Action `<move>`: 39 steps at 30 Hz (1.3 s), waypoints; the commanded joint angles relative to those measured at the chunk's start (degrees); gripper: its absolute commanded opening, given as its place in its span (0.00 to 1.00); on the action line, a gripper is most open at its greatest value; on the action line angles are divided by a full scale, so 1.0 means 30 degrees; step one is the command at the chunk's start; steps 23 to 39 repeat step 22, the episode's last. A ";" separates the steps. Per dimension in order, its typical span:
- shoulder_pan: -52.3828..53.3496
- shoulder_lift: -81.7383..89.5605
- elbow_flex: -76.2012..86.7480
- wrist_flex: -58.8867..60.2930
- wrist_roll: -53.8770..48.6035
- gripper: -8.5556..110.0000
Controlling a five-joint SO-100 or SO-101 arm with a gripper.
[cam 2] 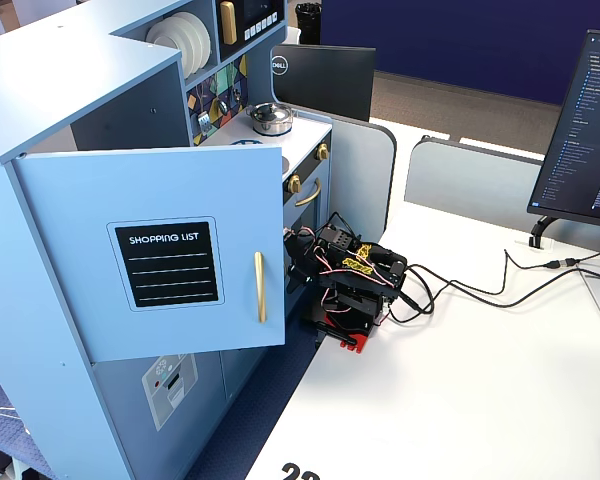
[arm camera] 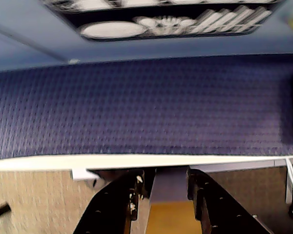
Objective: Pick up the green pineapple from the left cabinet and place it in the gray recipient
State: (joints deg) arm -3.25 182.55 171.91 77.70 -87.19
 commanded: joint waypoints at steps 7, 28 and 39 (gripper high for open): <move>0.0703 -0.0146 0.0029 0.3311 0.0205 0.11; 0.0703 -0.0146 0.0029 0.3311 0.0205 0.12; 0.0703 -0.0146 0.0029 0.3311 0.0205 0.12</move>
